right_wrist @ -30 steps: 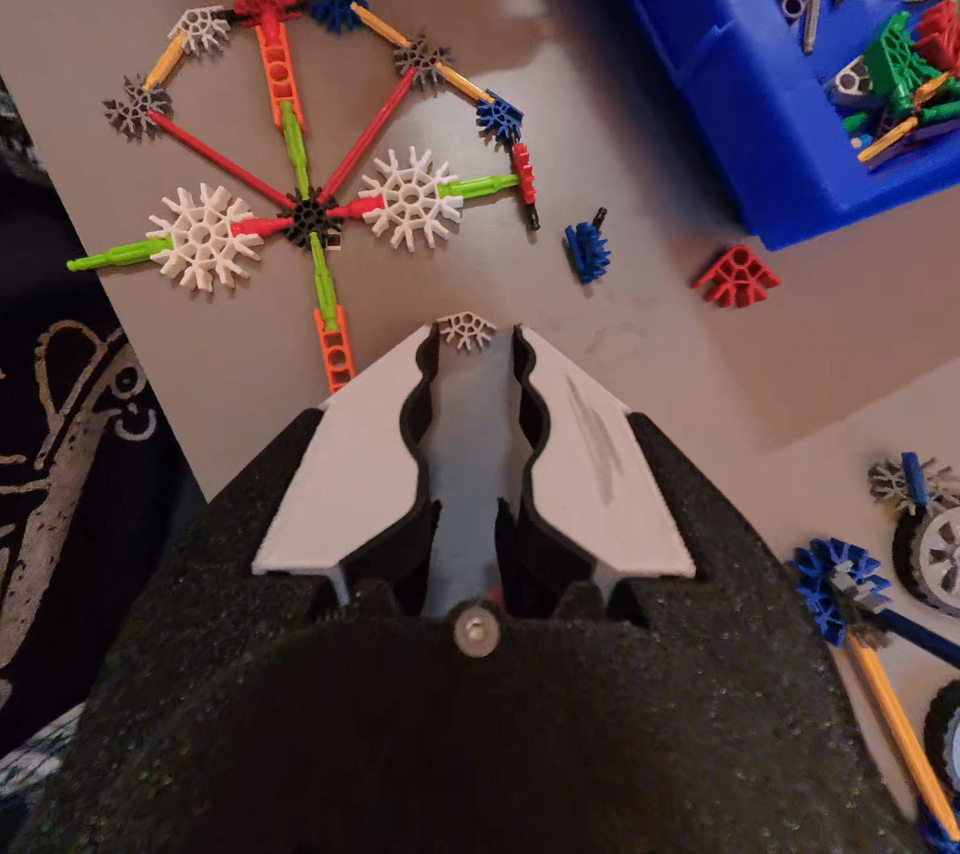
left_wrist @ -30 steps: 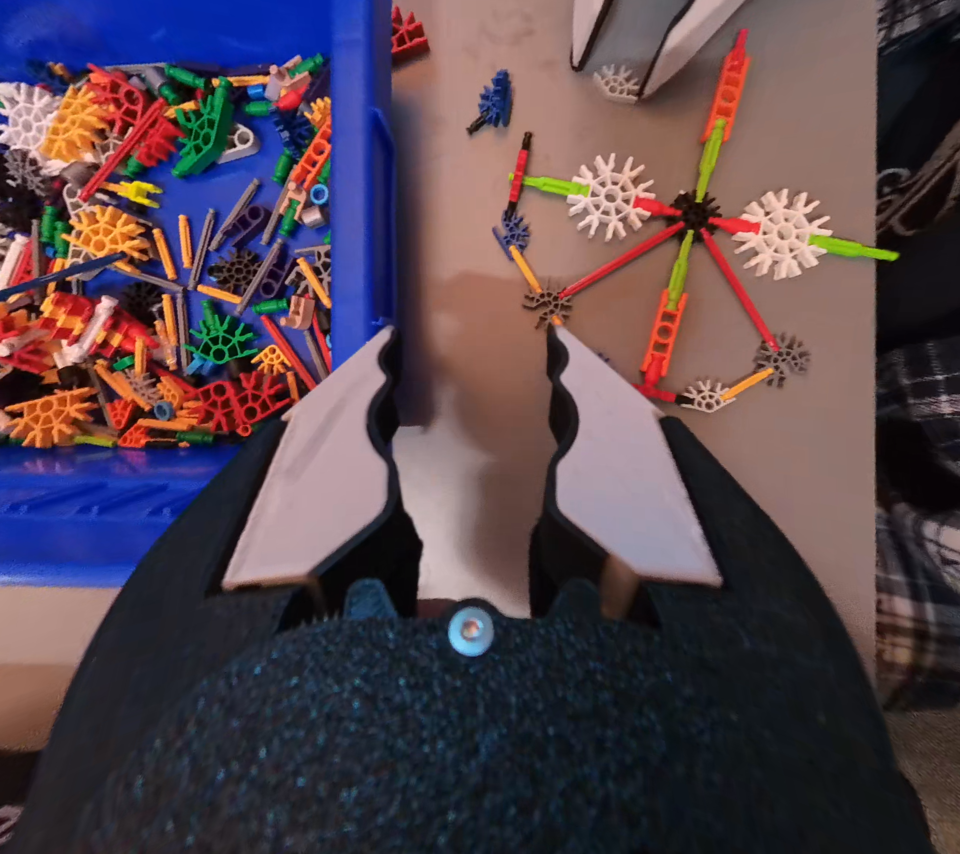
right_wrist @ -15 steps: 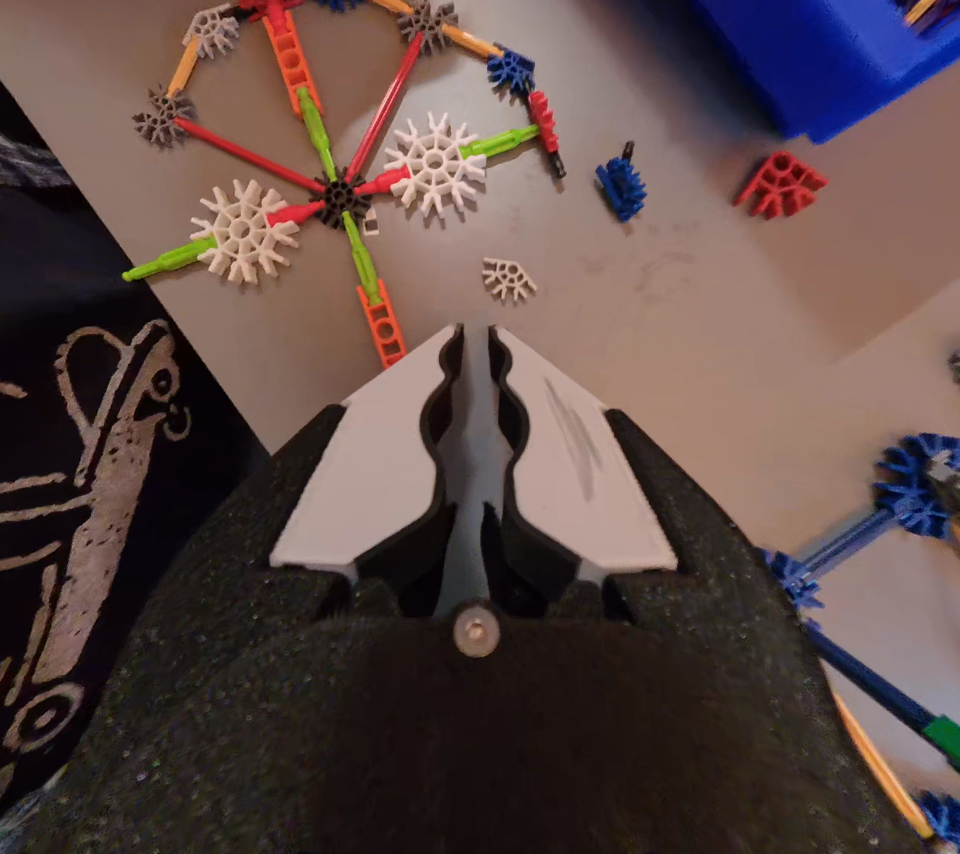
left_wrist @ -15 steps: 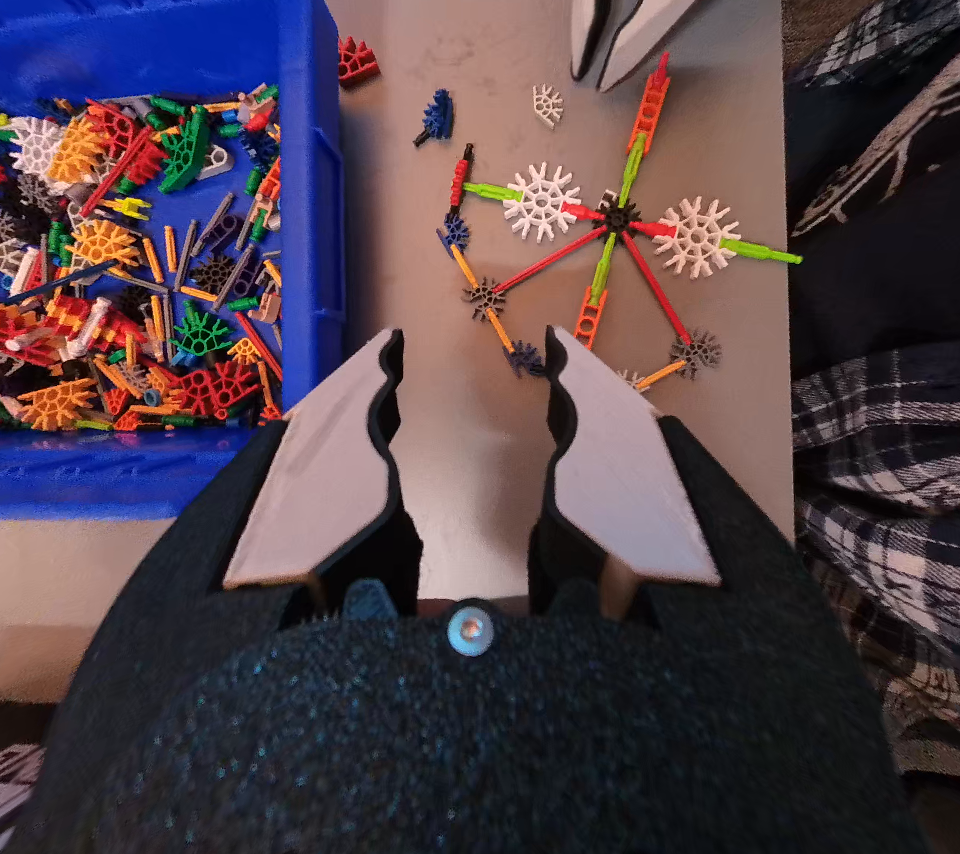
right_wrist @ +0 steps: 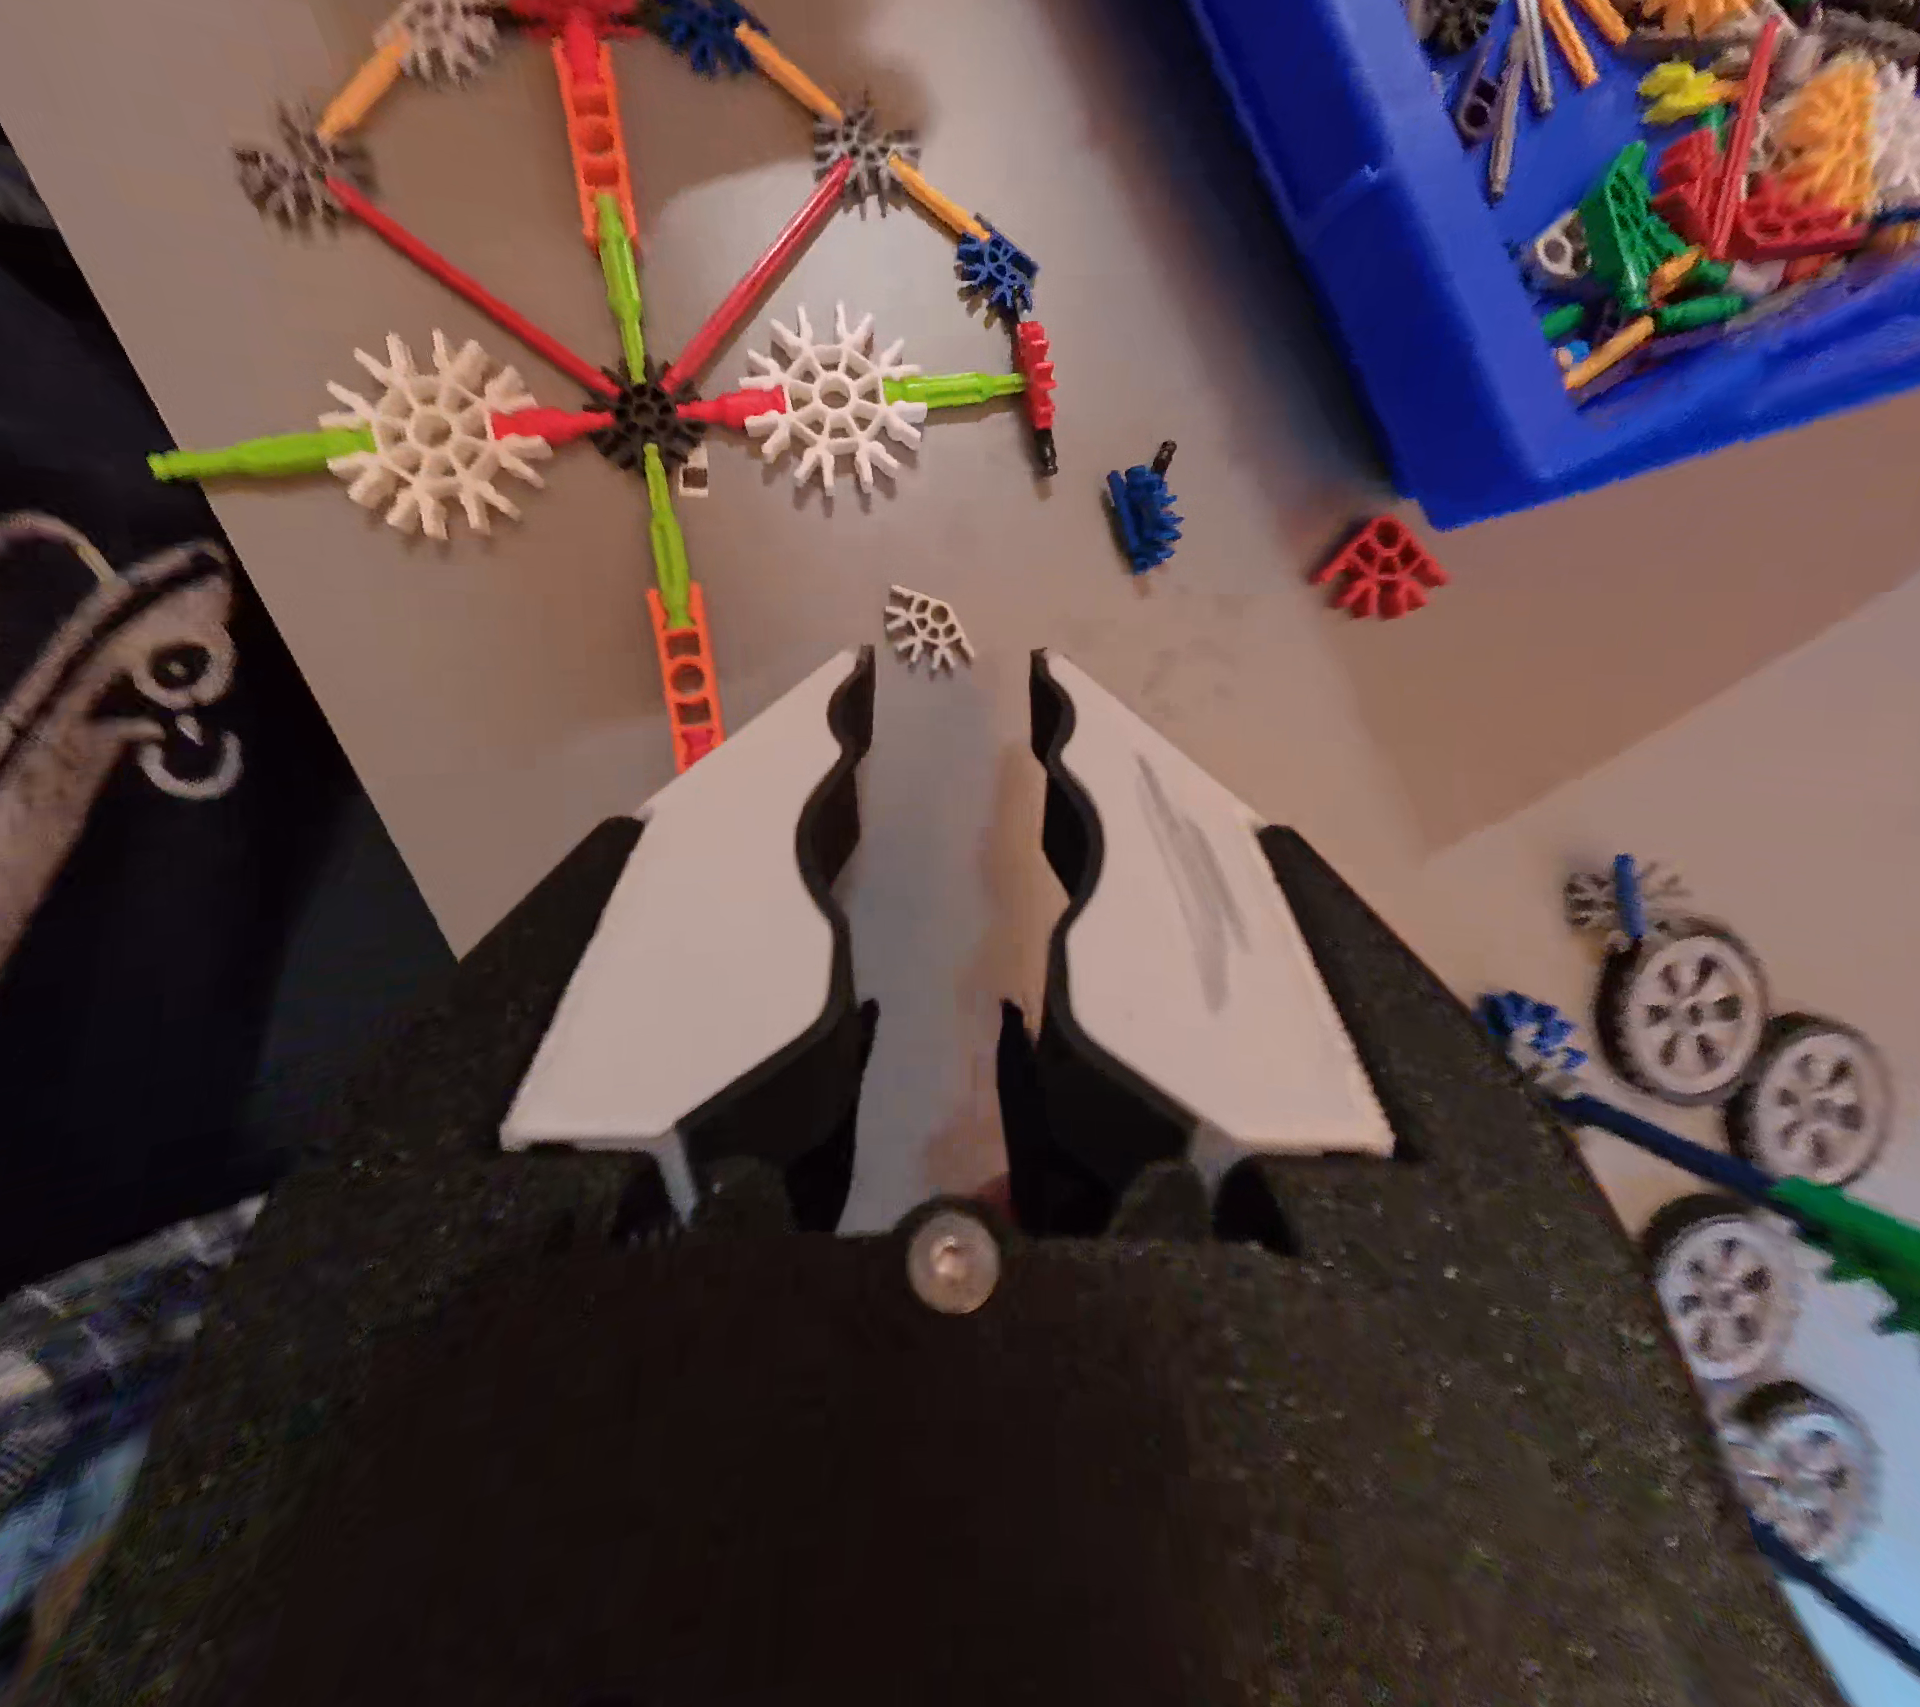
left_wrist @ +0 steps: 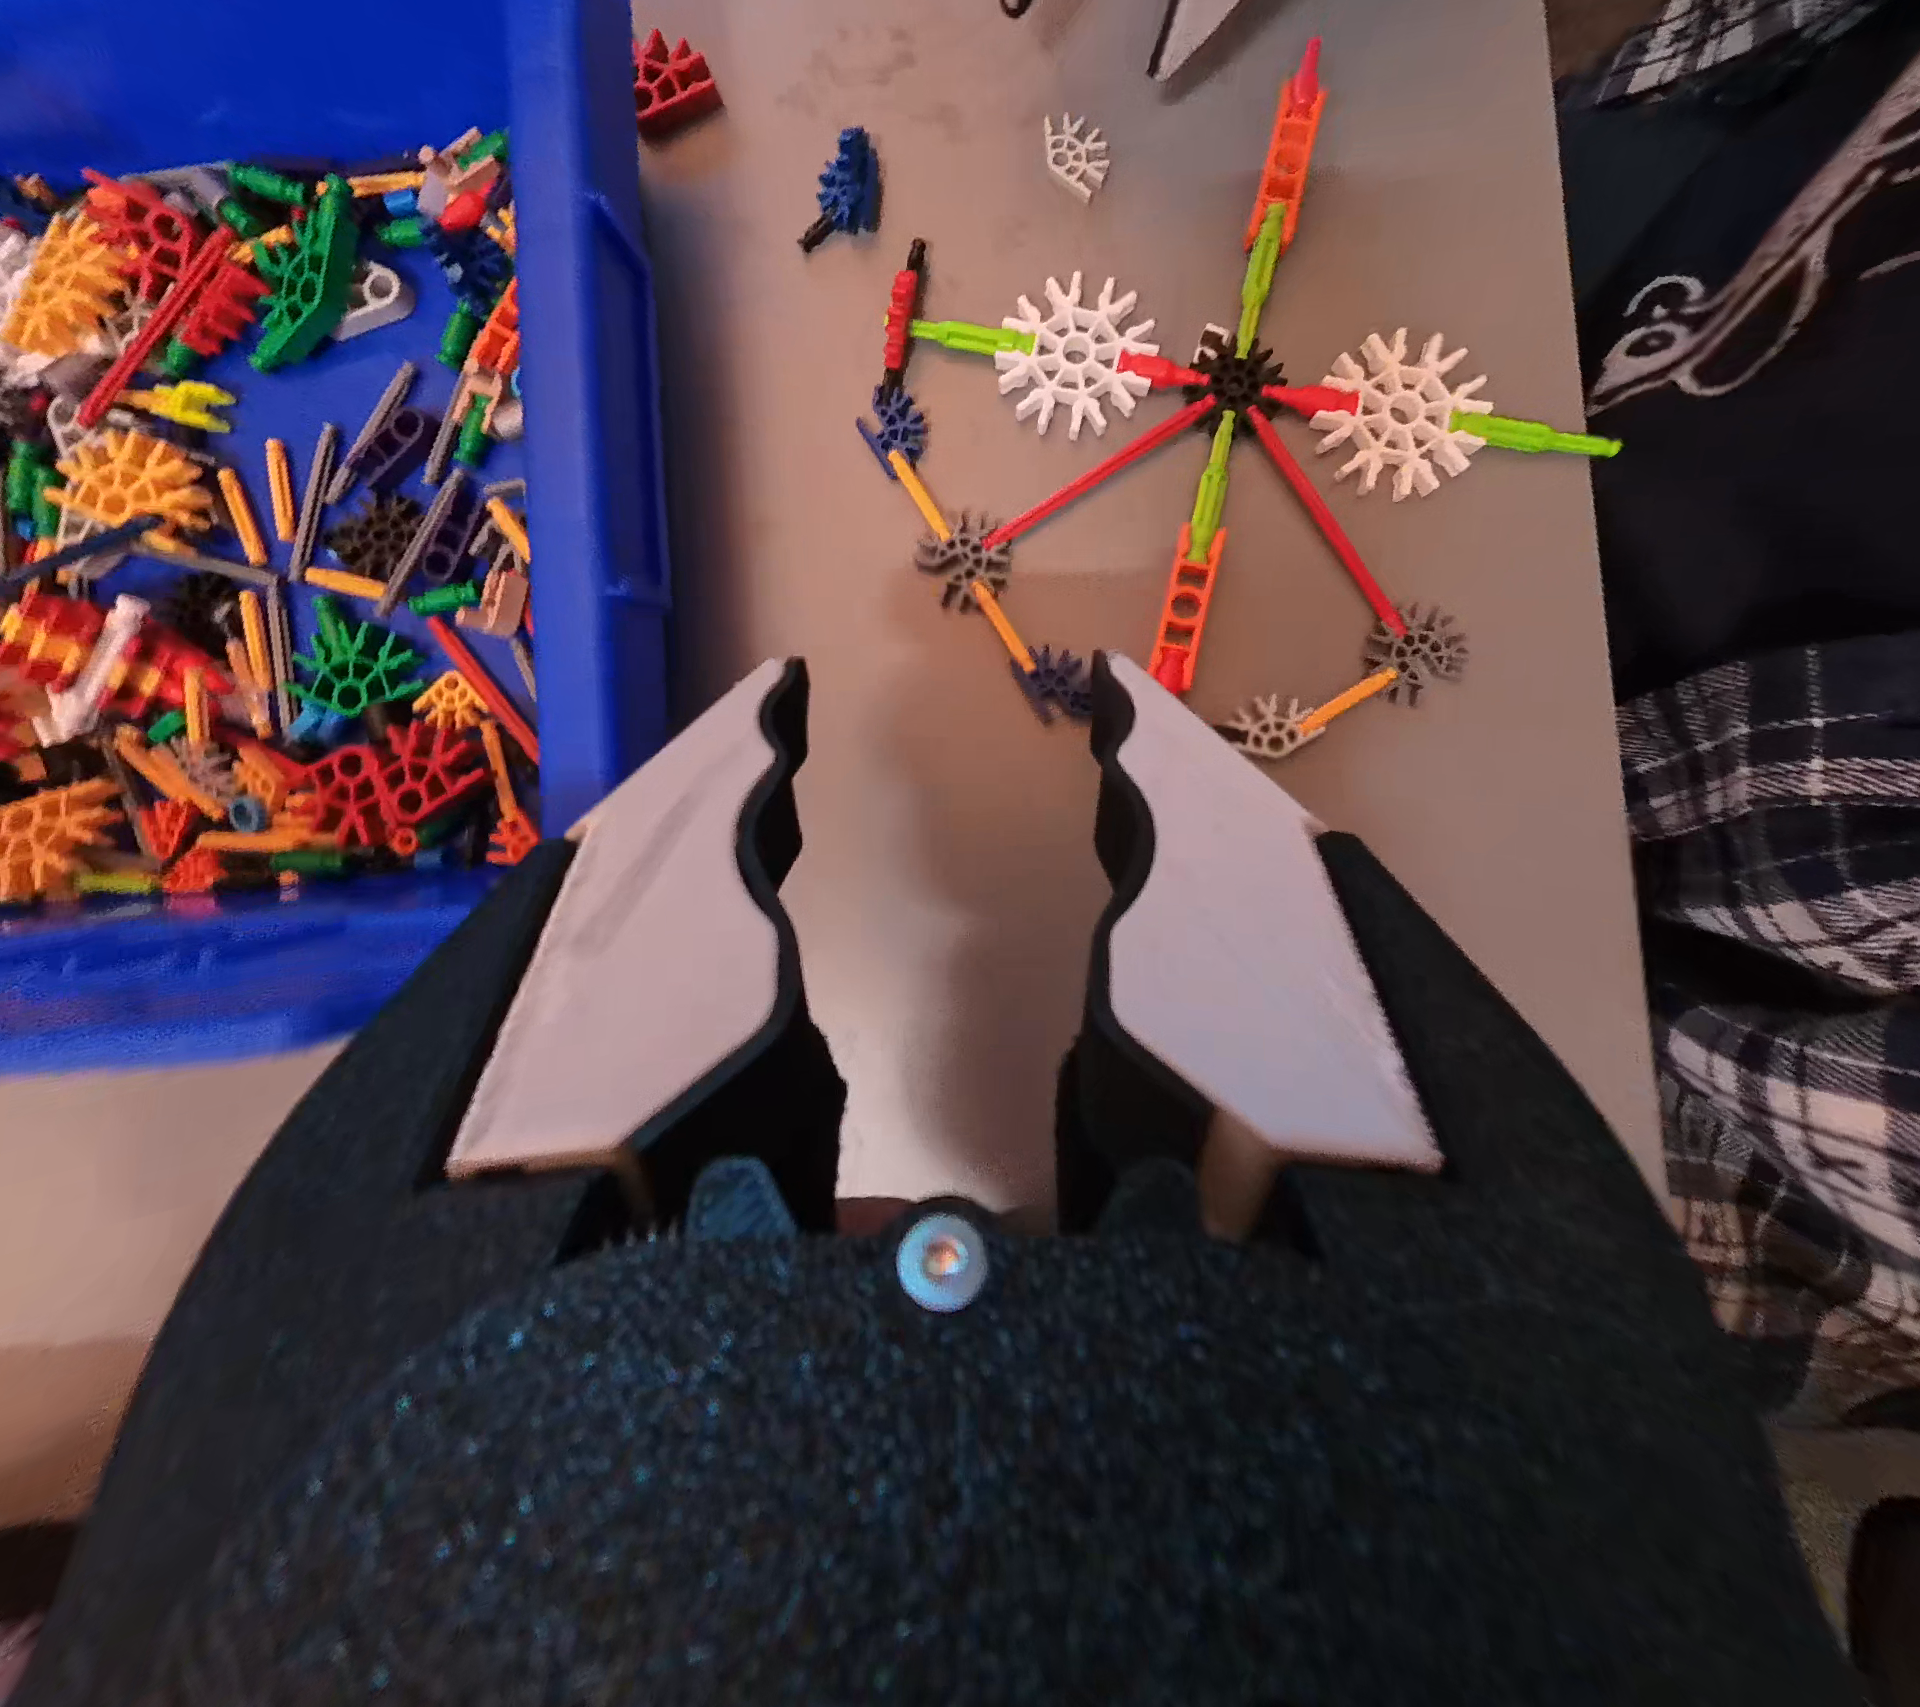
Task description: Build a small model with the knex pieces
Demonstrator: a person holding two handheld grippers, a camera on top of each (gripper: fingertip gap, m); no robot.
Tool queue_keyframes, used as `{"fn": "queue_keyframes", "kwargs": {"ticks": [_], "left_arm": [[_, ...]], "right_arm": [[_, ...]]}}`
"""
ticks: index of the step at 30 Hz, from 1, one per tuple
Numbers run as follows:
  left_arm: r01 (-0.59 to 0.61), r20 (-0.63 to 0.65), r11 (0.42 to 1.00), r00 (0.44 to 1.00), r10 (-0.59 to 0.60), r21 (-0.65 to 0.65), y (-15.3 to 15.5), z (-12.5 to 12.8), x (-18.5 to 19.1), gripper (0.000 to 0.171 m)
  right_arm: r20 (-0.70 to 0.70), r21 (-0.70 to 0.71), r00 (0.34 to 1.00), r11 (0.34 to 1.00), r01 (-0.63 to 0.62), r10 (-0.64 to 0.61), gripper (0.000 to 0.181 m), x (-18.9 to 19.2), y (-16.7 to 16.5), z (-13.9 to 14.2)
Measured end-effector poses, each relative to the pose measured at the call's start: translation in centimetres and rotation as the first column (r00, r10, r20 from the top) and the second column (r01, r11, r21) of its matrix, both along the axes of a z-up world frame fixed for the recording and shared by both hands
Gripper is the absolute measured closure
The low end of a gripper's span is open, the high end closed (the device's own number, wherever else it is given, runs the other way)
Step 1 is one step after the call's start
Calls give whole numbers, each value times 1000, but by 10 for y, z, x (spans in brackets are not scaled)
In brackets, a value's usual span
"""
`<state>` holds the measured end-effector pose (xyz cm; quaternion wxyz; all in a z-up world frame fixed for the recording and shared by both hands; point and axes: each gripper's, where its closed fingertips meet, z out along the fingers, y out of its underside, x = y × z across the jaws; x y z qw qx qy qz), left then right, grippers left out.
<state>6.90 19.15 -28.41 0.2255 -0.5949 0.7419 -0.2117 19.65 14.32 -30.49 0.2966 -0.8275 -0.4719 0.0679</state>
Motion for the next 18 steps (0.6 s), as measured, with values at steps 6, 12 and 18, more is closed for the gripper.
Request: {"fn": "queue_keyframes", "kwargs": {"ticks": [6,12,18], "left_arm": [[105,-33,994,994,-104,6,-5,-14,22,118],[135,-11,991,991,-135,-2,-7,-19,44,119],[134,-3,990,991,-134,33,-6,-27,61,122]], "right_arm": [[85,-23,984,988,-155,156,153,-4,3,-11],[72,-30,983,986,-166,168,167,-9,6,-19],[43,-34,996,996,-78,79,180,-6,9,-18]]}}
